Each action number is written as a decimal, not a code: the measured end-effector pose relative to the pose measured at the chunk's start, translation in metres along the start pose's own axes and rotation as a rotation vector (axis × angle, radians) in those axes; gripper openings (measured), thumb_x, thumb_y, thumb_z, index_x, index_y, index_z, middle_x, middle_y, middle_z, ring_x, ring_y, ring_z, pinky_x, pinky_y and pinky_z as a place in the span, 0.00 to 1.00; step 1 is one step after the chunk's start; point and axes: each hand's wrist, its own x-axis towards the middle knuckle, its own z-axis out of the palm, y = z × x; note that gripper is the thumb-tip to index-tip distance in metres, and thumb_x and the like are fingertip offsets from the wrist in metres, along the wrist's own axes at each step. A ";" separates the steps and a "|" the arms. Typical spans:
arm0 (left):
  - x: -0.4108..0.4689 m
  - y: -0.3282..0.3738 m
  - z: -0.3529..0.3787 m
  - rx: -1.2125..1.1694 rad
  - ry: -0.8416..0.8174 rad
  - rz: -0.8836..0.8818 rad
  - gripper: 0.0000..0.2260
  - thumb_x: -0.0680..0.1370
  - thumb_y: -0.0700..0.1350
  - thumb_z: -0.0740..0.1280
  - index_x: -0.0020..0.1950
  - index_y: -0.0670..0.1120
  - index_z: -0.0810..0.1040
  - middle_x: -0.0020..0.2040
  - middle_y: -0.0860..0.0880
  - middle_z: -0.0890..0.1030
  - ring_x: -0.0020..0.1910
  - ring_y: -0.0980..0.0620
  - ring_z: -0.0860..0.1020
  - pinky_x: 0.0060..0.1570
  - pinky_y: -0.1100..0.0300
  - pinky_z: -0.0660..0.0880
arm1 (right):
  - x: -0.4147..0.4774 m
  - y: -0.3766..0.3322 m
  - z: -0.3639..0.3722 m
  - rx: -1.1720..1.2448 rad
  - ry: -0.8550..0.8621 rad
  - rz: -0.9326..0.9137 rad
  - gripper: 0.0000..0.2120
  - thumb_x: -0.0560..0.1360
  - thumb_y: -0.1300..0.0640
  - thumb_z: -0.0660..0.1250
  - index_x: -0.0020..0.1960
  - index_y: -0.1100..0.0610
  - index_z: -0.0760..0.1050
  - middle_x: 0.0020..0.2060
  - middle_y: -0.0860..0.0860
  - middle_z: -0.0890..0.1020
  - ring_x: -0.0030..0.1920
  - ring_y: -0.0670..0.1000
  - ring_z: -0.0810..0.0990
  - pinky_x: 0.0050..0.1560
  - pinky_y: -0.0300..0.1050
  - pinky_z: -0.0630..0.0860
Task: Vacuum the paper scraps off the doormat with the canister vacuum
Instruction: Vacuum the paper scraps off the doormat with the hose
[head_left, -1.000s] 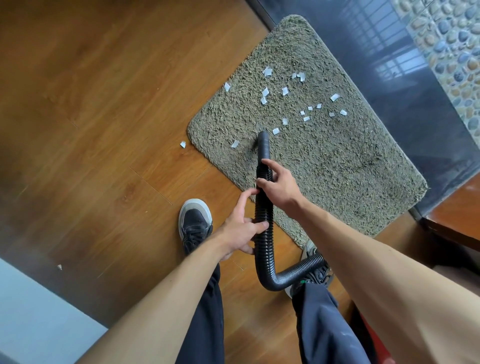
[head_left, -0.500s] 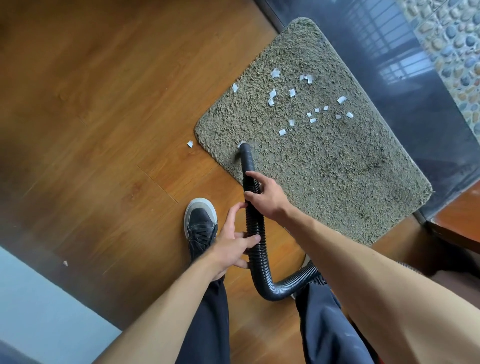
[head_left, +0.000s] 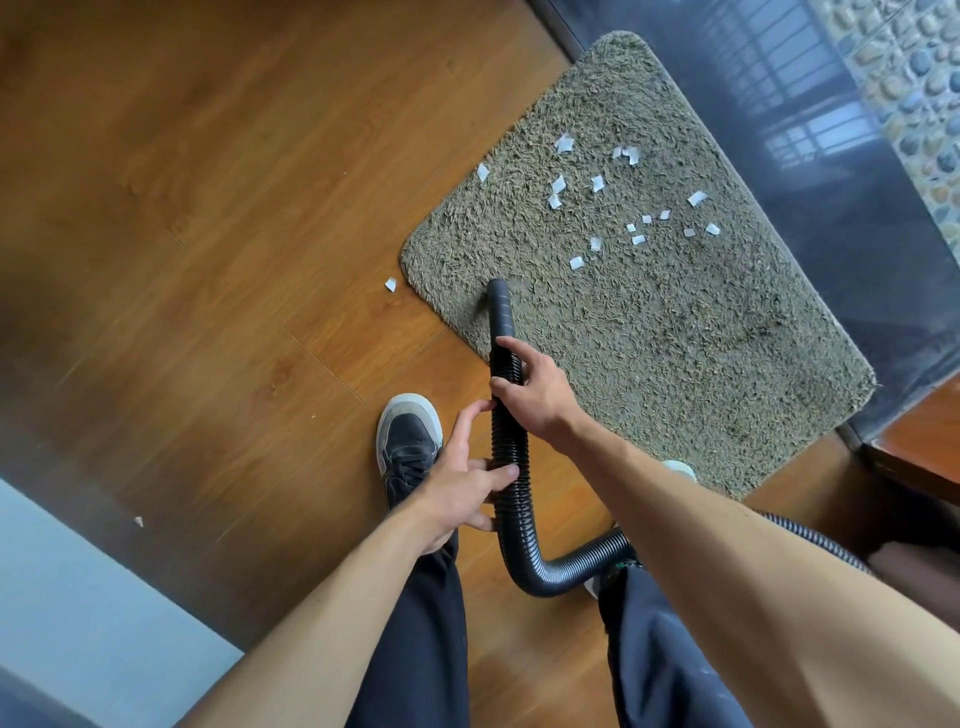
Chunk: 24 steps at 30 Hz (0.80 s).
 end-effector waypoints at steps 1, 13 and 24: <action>0.002 0.002 0.001 0.008 -0.004 0.004 0.30 0.80 0.38 0.67 0.68 0.70 0.61 0.46 0.47 0.85 0.46 0.49 0.82 0.39 0.47 0.80 | 0.001 0.001 -0.002 0.005 0.013 0.003 0.28 0.72 0.57 0.67 0.72 0.48 0.70 0.54 0.55 0.82 0.52 0.54 0.82 0.58 0.53 0.79; 0.005 0.016 0.010 0.061 -0.026 0.014 0.29 0.80 0.38 0.66 0.66 0.70 0.62 0.46 0.45 0.84 0.43 0.50 0.82 0.44 0.45 0.82 | 0.001 0.001 -0.019 0.032 0.044 -0.009 0.27 0.74 0.58 0.68 0.73 0.50 0.69 0.47 0.50 0.79 0.44 0.49 0.80 0.50 0.46 0.80; 0.021 0.028 0.034 0.176 -0.069 -0.008 0.29 0.80 0.40 0.66 0.68 0.70 0.60 0.54 0.42 0.84 0.53 0.46 0.83 0.43 0.45 0.83 | 0.003 0.024 -0.042 0.190 0.074 0.064 0.32 0.68 0.51 0.66 0.72 0.48 0.69 0.51 0.56 0.83 0.48 0.55 0.84 0.51 0.57 0.82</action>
